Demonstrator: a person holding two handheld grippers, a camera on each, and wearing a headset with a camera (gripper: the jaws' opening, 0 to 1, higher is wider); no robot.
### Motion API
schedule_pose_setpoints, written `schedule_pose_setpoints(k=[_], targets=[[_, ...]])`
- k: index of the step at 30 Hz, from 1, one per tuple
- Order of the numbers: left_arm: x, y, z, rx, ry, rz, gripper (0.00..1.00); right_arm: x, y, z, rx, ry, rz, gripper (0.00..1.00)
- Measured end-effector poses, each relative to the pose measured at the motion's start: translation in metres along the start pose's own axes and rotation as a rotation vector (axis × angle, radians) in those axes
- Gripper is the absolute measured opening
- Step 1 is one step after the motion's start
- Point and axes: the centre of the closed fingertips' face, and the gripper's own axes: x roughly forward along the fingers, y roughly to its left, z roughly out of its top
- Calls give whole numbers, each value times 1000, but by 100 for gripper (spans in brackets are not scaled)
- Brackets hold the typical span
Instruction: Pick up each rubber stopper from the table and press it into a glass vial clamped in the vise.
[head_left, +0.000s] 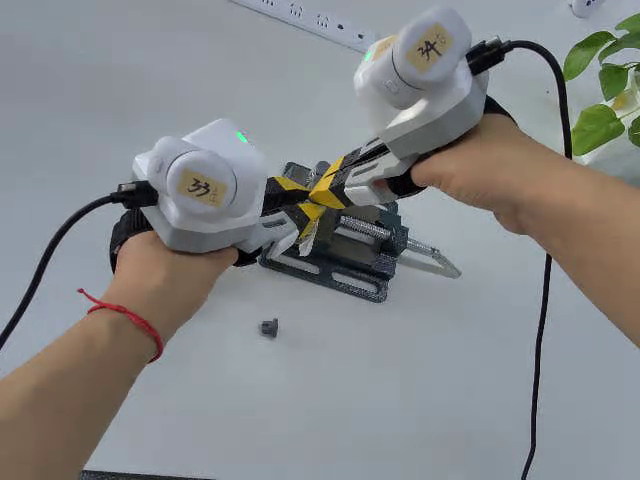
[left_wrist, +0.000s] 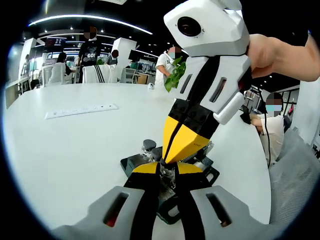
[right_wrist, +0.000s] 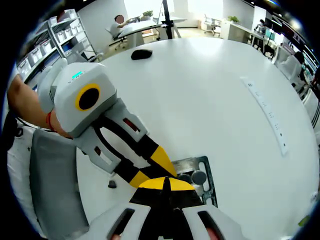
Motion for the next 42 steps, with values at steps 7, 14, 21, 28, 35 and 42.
schedule_pose_setpoints(k=[7, 14, 21, 28, 35, 42], targets=[[0, -1, 0, 14, 1, -2, 7, 0, 0, 0, 1, 1, 1, 0], [-1, -2, 0, 8, -4, 1, 7, -2, 1, -1, 1, -2, -1, 0], [-3, 0, 0, -5, -7, 1, 6, -6, -2, -5, -3, 11, -8, 0], [-4, -3, 0, -3, -14, -2, 5, -18, -6, -12, 27, -1, -28, 0], [-3, -3, 1, -2, -14, -1, 5, -17, -2, -15, 54, -13, -28, 0], [-4, -4, 1, 5, -13, -4, 5, -15, 2, -10, 135, -45, -1, 5]])
